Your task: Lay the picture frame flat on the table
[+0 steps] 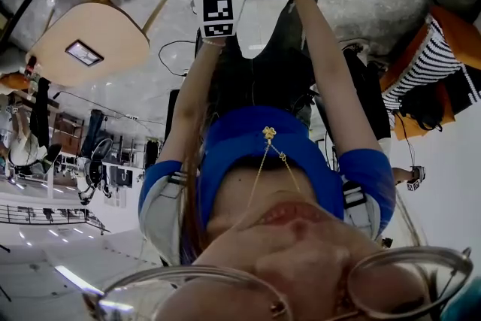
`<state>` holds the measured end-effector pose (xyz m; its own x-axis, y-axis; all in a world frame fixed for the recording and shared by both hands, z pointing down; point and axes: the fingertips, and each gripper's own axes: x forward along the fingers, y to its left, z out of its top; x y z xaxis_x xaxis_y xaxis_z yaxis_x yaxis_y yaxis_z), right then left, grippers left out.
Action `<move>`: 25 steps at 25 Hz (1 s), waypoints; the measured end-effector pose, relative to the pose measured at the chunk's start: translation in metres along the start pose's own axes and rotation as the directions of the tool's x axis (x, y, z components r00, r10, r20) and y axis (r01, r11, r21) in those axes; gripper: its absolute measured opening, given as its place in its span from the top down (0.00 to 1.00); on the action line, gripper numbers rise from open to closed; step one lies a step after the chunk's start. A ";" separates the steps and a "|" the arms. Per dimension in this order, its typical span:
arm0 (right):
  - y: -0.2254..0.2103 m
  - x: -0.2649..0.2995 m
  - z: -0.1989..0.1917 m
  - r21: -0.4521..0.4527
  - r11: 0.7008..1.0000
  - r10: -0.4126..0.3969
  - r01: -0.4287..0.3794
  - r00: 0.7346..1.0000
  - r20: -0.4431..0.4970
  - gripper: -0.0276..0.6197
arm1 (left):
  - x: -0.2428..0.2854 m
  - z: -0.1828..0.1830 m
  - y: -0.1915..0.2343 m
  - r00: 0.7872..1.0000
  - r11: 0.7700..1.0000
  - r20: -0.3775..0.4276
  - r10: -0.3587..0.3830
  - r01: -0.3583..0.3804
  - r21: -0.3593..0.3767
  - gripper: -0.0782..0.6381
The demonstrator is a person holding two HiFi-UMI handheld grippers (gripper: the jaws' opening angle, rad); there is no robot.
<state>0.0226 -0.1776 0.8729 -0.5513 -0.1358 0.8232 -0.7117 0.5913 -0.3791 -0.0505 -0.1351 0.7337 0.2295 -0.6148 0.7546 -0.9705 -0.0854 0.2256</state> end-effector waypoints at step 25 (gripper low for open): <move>0.009 -0.013 0.001 -0.306 0.949 -0.080 0.077 0.997 0.003 0.87 | 0.010 -0.003 0.004 0.999 0.999 -0.011 0.050 -0.050 0.019 0.89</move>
<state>0.0228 -0.1711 0.8578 -0.4939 -0.1852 0.8496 -0.5850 0.7937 -0.1671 -0.0523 -0.1396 0.7439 0.1813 -0.6094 0.7719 -0.9820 -0.0694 0.1758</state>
